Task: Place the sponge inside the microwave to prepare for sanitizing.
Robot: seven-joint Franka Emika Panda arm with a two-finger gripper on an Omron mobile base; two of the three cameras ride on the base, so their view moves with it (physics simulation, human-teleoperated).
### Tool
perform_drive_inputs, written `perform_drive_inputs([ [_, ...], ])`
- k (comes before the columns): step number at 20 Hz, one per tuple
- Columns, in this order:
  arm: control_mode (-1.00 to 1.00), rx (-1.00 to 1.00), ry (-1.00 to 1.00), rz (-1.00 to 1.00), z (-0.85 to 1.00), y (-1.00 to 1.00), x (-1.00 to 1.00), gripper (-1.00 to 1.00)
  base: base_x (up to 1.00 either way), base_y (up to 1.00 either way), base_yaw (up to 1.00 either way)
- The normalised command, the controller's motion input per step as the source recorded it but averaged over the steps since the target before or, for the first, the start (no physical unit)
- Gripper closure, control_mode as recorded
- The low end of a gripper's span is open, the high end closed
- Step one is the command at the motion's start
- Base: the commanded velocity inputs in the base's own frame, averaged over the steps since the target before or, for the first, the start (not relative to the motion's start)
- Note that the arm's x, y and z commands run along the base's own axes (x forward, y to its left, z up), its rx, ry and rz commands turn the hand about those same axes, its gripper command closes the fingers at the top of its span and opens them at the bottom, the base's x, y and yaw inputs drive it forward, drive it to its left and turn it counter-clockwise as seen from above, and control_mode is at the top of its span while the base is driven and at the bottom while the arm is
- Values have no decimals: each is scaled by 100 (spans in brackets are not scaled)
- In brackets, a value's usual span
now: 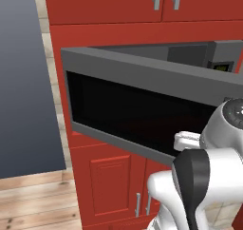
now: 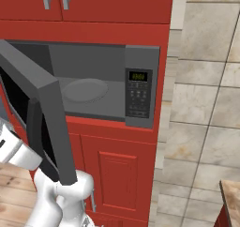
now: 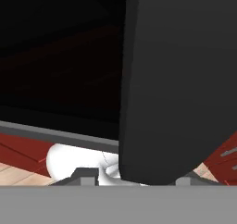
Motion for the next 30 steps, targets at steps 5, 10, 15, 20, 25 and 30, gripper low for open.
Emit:
perform_drive_inputs([
  [5, -100, 0, 0, 0, 0, 0, 0, -100, 0, 0, 0],
  [10, -100, -1, 0, 0, 2, 1, -1, -100, 0, 0, 0],
  [15, -100, -4, -13, 0, 34, 3, -48, -100, 0, 0, 0],
  [20, -100, -9, -1, 0, 40, 24, -44, -100, 0, 0, 0],
  [25, -100, 19, -13, 2, 33, -32, -70, -100, 0, 0, 0],
  [30, -100, 48, -8, 1, 31, -79, -45, -100, 0, 0, 0],
])
